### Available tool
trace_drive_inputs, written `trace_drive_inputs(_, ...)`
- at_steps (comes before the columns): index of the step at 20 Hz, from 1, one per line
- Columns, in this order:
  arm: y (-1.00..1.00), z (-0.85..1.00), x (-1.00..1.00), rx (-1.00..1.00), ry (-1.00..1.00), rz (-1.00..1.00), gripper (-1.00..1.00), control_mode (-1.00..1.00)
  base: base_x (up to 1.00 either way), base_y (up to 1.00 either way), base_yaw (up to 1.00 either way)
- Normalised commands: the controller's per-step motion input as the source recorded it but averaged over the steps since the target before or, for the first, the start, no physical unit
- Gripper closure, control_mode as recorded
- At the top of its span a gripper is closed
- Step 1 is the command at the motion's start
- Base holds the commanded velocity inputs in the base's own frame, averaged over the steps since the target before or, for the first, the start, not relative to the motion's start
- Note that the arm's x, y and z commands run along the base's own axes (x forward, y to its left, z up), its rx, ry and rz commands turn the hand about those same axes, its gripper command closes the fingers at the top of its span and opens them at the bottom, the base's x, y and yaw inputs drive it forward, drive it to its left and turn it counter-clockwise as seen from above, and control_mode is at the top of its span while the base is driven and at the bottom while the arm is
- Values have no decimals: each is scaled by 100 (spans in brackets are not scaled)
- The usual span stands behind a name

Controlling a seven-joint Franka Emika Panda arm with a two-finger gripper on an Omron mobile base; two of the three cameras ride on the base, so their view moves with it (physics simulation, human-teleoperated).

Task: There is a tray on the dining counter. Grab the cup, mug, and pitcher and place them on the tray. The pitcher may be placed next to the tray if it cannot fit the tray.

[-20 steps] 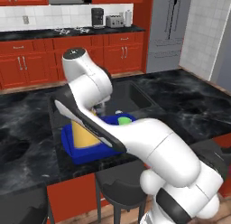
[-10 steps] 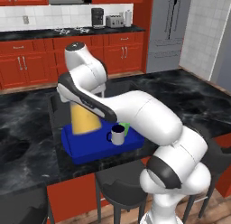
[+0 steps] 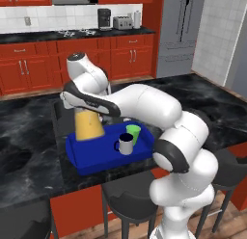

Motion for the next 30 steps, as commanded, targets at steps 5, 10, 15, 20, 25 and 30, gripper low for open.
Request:
trace_drive_inputs(5,1,-57,49,0,3,-5,100,-100,0,0,0)
trace_drive_inputs(10,0,-58,7,0,0,-7,100,-100,0,0,0)
trace_drive_inputs(15,4,-44,5,0,0,-7,100,-100,0,0,0)
trace_drive_inputs(20,0,-29,6,0,-3,-7,100,-100,0,0,0)
trace_drive_inputs(25,0,-32,0,0,-6,-8,100,-100,0,0,0)
trace_drive_inputs(30,-1,-47,-8,0,-5,-8,100,-100,0,0,0)
